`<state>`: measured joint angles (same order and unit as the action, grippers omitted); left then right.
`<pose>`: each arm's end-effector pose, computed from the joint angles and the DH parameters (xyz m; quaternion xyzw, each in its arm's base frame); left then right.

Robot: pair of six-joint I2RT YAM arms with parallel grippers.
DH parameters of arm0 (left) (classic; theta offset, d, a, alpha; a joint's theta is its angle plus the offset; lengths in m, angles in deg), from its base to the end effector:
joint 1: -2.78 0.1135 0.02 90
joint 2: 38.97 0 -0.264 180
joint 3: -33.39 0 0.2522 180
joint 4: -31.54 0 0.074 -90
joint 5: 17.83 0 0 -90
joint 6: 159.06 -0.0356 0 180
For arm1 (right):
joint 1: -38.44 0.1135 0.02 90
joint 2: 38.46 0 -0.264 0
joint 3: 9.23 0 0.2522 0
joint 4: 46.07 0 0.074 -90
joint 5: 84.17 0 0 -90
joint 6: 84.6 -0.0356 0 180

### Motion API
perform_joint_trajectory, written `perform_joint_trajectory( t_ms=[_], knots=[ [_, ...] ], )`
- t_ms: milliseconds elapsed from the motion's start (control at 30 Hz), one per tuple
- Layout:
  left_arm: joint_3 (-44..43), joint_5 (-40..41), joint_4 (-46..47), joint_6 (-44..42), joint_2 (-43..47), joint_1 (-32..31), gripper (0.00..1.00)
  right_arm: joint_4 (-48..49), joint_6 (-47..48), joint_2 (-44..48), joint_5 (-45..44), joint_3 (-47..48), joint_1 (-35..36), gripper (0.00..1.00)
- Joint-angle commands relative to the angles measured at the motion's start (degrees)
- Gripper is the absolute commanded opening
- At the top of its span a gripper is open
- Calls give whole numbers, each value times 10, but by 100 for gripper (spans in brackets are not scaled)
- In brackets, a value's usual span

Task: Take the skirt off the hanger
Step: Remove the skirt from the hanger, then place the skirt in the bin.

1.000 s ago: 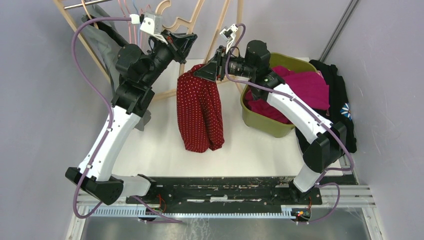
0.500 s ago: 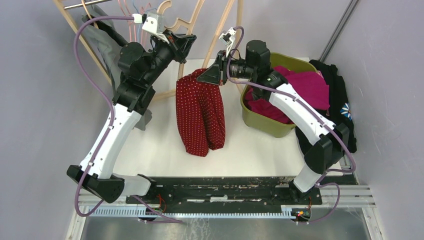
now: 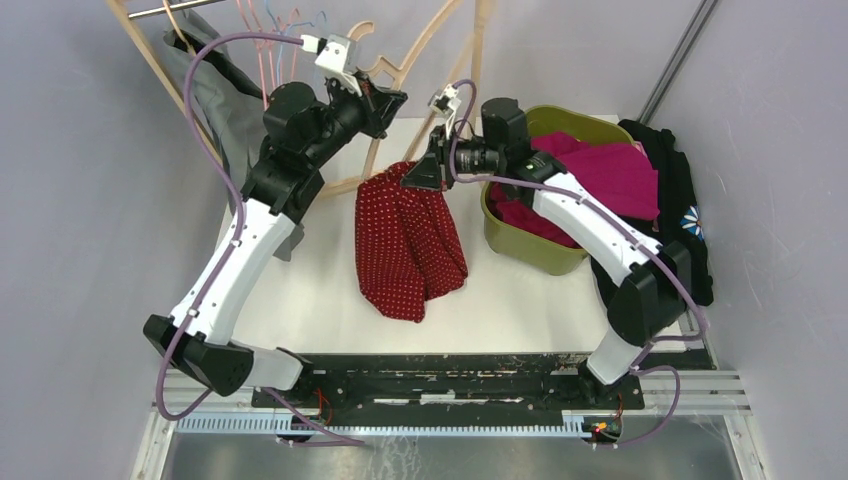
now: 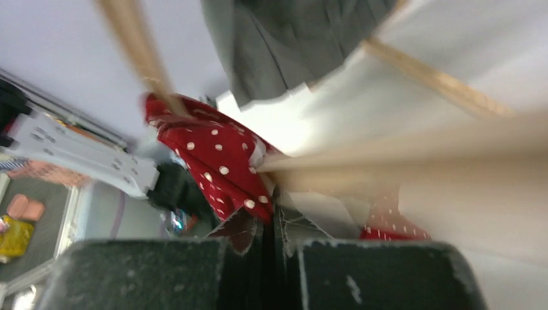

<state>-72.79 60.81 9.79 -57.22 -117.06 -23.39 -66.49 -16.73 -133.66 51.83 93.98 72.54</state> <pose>0.2628 -0.1369 0.5026 0.1559 0.6493 -0.3039 0.6796 0.3087 0.2399 0.3903 -0.3183 0.6880 0.5404 0.3652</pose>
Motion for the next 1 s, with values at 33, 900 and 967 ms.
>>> perform_joint_trajectory(
  t_ms=[33,900,967],
  knots=[
    [-88,26,158,-30,23,4,3,-185,86,-76,15,16,11,1],
    [81,82,32,-103,134,3,3,-313,217,51,-438,402,-170,1],
    [91,85,29,-105,140,3,3,-280,229,68,-484,399,-187,1]
  ],
)
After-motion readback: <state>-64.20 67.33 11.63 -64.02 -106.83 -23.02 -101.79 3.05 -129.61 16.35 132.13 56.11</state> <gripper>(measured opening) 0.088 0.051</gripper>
